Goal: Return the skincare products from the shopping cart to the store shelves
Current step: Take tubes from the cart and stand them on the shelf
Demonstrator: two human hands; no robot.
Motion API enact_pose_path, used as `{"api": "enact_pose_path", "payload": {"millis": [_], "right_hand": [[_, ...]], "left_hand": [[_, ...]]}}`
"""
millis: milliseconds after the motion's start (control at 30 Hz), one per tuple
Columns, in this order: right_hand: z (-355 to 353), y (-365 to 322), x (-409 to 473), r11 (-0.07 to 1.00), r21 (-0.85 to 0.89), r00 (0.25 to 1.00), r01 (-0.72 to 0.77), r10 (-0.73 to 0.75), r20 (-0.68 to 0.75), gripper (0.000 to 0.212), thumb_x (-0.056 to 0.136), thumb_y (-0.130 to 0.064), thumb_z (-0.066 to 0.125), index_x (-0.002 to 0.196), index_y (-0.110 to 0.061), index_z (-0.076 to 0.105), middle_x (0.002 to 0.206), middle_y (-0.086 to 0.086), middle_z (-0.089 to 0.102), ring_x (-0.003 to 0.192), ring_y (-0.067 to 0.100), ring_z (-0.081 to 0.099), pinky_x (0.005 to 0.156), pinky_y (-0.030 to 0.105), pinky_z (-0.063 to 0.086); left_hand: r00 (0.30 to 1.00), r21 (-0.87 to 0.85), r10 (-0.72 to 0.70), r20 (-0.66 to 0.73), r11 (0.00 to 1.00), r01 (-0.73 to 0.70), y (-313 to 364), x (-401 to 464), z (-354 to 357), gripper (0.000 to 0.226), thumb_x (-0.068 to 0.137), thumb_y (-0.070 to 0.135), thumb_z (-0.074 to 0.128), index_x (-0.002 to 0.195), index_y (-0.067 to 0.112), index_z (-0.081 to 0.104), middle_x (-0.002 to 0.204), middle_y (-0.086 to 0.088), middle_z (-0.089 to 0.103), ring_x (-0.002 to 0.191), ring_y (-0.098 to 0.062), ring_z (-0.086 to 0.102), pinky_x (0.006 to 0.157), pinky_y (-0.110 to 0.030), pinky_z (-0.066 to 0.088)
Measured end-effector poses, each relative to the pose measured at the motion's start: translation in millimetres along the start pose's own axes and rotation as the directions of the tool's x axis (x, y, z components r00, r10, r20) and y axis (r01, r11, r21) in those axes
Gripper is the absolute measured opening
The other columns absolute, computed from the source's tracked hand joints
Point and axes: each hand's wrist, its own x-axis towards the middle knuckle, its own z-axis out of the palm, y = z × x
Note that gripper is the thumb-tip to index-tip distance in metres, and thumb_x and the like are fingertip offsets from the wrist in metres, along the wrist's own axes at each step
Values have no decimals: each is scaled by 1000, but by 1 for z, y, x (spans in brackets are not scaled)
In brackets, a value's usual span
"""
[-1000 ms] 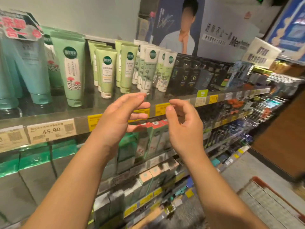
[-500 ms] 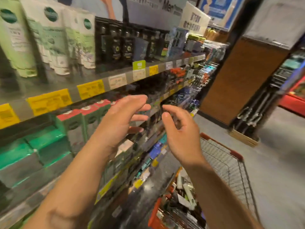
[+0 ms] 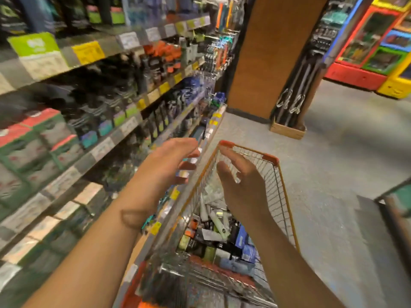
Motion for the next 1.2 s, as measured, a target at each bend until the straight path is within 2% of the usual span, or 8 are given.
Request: {"api": "enact_pose_path", "payload": {"millis": [133, 367, 533, 667, 733, 933, 1067, 1200], "right_hand": [[-20, 48, 2, 995, -11, 994, -102, 101, -37, 34, 101, -46, 56, 135, -43, 59, 127, -33, 49, 110, -30, 38, 94, -6, 22], [-37, 140, 2, 951, 42, 951, -308, 308, 1, 34, 103, -45, 56, 137, -41, 60, 150, -20, 52, 137, 4, 48, 111, 35, 44], [-21, 201, 2, 901, 28, 898, -434, 429, 95, 40, 104, -40, 57, 144, -36, 55, 154, -15, 47, 139, 6, 41, 81, -11, 27], [6, 248, 1, 873, 3, 868, -487, 483, 116, 46, 101, -48, 59, 145, -35, 55, 122, -7, 61, 102, 10, 53, 90, 22, 45], [24, 273, 1, 854, -18, 845, -520, 517, 137, 48, 100, -49, 59, 145, -34, 55, 128, -6, 63, 98, 13, 54, 95, 36, 49], [75, 341, -8, 806, -116, 752, -581, 586, 302, 56, 99, -51, 61, 150, -32, 50, 149, -4, 54, 109, 24, 68, 90, 38, 55], [105, 391, -14, 816, -255, 708, -519, 578, 406, 64, 97, -52, 64, 154, -33, 44, 161, -3, 42, 152, 22, 32, 118, 41, 35], [134, 437, -22, 823, -278, 665, -495, 565, 488, 77, 94, -45, 72, 160, -31, 34, 167, -2, 31, 158, 18, 14, 122, 40, 28]], "left_hand": [[993, 16, -113, 41, 993, 113, -20, 30, 38, 13, 100, 35, 59, 100, 29, 70, 98, 3, 78, 82, -15, 69, 72, -33, 52], [967, 142, -245, 67, 962, 234, -78, 65, 99, 33, 85, 47, 70, 111, 26, 71, 101, 6, 77, 82, -14, 67, 72, -33, 50], [930, 188, -367, 18, 915, 358, -126, 87, 115, 20, 98, 38, 60, 114, 30, 71, 107, 6, 77, 86, -15, 66, 77, -36, 50], [903, 237, -431, -8, 876, 420, -158, 101, 114, 31, 90, 52, 62, 112, 33, 71, 108, 8, 76, 93, -16, 70, 79, -38, 53], [895, 255, -446, -24, 863, 437, -175, 112, 114, 29, 90, 50, 62, 111, 32, 71, 109, 6, 76, 93, -18, 70, 75, -37, 52], [832, 289, -541, -121, 783, 551, -237, 143, 119, 18, 100, 42, 59, 109, 29, 69, 108, 5, 75, 97, -20, 70, 89, -47, 56], [782, 329, -606, -141, 717, 615, -275, 155, 123, 24, 101, 46, 57, 116, 31, 67, 108, 12, 74, 101, -20, 71, 86, -42, 59], [755, 372, -635, -166, 668, 644, -301, 163, 121, 25, 100, 48, 57, 117, 31, 67, 110, 11, 74, 100, -18, 71, 85, -41, 60]]}}
